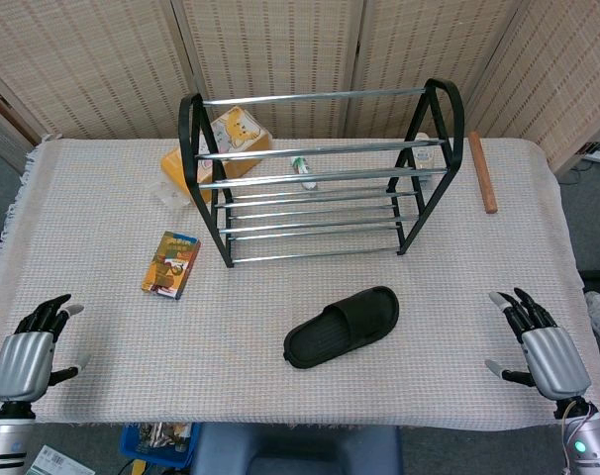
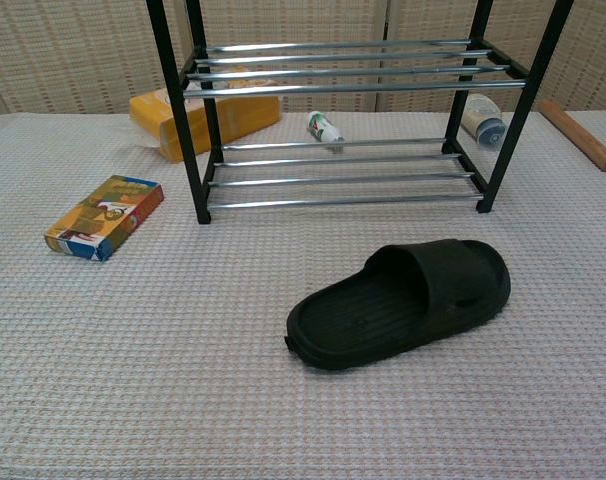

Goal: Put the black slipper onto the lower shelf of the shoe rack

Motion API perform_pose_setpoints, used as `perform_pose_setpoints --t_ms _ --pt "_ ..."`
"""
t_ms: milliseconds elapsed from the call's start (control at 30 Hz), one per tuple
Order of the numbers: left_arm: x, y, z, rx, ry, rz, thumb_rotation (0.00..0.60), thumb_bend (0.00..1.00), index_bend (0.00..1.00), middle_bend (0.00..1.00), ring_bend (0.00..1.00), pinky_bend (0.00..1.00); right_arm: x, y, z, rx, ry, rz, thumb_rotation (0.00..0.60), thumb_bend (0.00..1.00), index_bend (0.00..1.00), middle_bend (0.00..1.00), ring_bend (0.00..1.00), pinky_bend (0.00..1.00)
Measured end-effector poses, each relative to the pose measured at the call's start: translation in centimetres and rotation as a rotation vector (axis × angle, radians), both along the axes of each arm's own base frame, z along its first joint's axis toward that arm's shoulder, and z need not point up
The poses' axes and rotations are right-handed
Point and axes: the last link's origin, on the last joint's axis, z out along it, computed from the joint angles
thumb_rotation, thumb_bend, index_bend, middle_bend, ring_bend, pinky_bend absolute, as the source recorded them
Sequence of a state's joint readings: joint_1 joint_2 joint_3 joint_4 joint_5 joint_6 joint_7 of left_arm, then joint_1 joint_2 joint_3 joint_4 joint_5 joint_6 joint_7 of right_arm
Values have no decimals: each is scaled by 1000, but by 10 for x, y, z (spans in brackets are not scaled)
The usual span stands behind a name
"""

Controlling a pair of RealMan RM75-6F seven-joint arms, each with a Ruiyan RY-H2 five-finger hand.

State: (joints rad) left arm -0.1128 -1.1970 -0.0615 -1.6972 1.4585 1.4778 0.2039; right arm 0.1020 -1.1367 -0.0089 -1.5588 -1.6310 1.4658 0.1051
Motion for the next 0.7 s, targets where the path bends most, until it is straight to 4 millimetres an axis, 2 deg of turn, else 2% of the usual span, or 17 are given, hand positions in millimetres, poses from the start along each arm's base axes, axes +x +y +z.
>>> perform_pose_setpoints --t_ms 700 --pt "1 -1 0 5 -1 -2 600 223 262 160 165 270 1 -6 -4 -9 6 1 600 122 74 119 62 154"
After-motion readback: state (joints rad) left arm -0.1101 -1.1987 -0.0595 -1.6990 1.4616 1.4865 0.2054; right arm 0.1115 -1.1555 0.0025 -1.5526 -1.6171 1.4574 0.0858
